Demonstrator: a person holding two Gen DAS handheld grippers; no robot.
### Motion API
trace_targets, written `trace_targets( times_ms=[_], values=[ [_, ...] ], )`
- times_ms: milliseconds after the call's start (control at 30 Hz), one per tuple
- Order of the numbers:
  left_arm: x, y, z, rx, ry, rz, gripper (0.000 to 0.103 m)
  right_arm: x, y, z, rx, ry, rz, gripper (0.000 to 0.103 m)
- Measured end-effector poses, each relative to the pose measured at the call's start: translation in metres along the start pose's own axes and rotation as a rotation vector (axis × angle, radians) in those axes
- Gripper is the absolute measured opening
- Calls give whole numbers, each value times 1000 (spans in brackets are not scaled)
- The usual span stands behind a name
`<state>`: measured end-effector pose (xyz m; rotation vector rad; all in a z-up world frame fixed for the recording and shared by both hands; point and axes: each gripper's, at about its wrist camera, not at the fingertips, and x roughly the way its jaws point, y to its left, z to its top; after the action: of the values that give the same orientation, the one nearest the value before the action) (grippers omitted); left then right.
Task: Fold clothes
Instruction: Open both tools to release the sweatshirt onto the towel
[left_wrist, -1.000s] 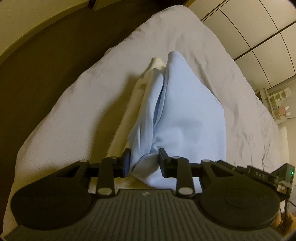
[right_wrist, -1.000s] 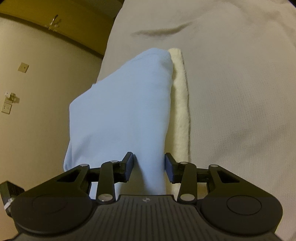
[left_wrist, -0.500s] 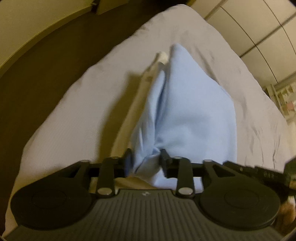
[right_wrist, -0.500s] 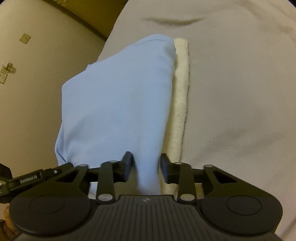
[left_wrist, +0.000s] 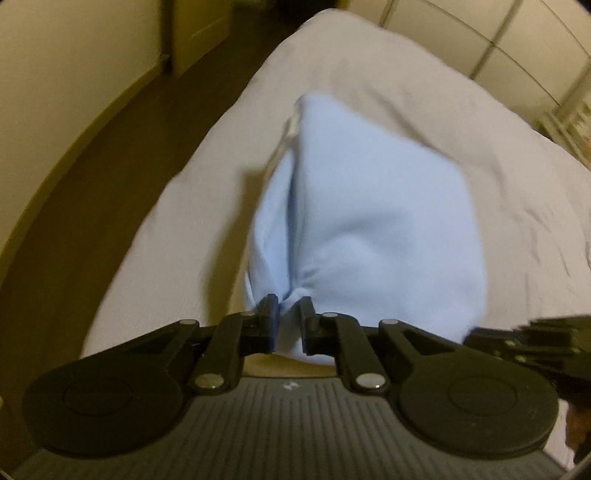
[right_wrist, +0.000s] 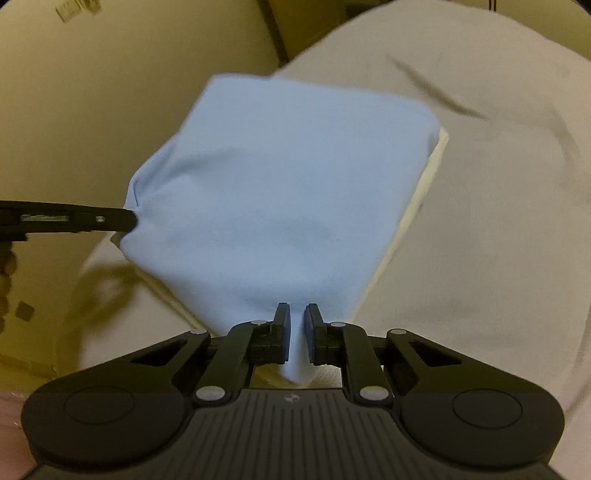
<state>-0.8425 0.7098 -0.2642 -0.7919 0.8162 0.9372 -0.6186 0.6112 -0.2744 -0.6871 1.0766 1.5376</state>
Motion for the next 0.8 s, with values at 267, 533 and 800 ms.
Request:
trace_targets(
  times_ms=[267, 533, 800],
  values=[
    [-26, -4, 3, -57, 29, 59, 17, -16, 7, 8, 9, 19, 13, 39],
    [-81, -54, -17, -71, 103, 177, 38, -57, 4, 1, 73, 64, -18, 89],
    [-153, -111, -26, -28, -29, 294, 76, -118, 8, 2, 61, -25, -10, 90]
  ],
)
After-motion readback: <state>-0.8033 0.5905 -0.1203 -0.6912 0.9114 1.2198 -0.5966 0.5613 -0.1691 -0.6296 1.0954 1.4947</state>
